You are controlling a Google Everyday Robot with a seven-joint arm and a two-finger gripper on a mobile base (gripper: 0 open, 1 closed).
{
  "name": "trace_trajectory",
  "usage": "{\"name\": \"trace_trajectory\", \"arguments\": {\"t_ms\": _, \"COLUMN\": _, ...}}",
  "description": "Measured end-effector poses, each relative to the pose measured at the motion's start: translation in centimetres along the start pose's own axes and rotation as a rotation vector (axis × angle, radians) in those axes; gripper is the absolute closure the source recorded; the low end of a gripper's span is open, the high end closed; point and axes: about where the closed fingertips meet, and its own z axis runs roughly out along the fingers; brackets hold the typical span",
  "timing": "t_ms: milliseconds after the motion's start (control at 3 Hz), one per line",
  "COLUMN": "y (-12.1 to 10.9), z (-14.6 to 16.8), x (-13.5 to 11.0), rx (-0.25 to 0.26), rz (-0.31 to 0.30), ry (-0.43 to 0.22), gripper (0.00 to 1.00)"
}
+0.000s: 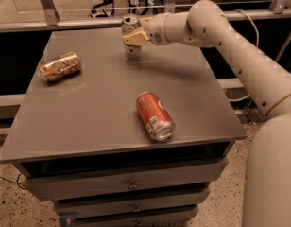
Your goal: Pick 7up can
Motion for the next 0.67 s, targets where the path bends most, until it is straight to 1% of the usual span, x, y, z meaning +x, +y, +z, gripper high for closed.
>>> {"name": "trace_trajectory", "arguments": {"t_ms": 333, "y": 0.5, "z": -3.2, "x": -1.2, "rx": -0.033, "rz": 0.028, "ry": -0.089, "gripper": 1.0}}
{"name": "trace_trajectory", "arguments": {"t_ms": 667, "y": 1.4, "z": -6.7, "x": -4.1, "rx": -0.071, "rz": 0.059, "ry": -0.196, "gripper": 1.0}}
